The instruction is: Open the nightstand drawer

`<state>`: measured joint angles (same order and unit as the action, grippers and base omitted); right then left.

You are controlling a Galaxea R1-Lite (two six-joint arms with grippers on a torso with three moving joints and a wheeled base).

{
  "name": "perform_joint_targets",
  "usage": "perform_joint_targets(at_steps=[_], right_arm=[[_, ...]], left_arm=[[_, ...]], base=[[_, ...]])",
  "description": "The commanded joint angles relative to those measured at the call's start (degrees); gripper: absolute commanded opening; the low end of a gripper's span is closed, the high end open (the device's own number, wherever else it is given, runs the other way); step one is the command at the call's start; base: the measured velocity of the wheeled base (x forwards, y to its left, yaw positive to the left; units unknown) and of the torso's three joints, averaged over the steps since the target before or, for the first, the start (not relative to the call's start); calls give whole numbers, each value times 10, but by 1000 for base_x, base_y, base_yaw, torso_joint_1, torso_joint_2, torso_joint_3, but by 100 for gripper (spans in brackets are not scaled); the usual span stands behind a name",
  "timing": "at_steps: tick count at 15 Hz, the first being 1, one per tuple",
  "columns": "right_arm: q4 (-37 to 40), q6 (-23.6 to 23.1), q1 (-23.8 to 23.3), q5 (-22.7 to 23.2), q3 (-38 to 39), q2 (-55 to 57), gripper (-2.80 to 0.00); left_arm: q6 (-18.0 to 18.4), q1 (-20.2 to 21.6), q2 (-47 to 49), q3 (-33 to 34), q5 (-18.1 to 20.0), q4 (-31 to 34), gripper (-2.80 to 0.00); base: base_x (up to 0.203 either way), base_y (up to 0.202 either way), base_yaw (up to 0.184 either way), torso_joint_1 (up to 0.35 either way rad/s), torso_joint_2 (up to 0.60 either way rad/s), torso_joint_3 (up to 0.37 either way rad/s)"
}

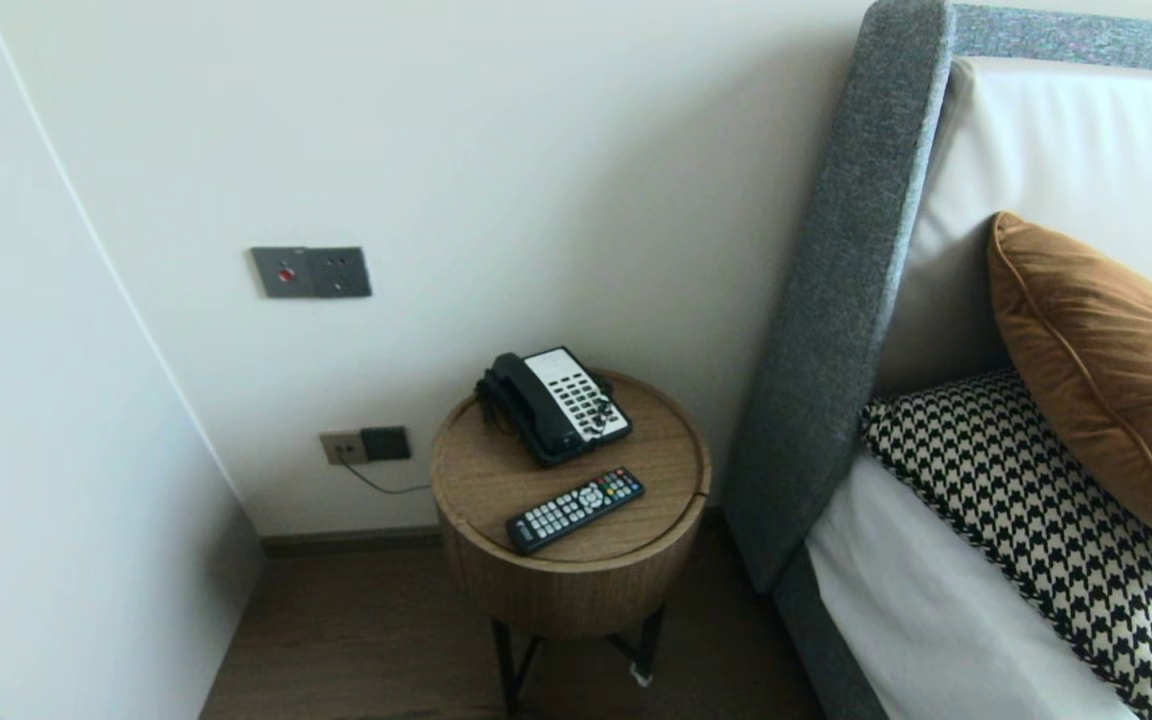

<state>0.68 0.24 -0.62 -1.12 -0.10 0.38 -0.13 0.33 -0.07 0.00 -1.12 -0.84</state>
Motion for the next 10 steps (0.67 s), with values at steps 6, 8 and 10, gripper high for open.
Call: perform_joint_targets(at_steps=[6, 8, 10], right_arm=[[-1, 0, 0, 0, 0, 1, -280], [-1, -1, 0, 0, 0, 1, -280], [-2, -2, 0, 1, 0, 0, -280]], left_arm=[[0, 0, 0, 0, 0, 0, -280], [0, 0, 0, 0, 0, 0, -280], [0, 0, 0, 0, 0, 0, -280]], base=[[0, 0, 0, 0, 0, 0], [0, 0, 0, 0, 0, 0], [0, 0, 0, 0, 0, 0]])
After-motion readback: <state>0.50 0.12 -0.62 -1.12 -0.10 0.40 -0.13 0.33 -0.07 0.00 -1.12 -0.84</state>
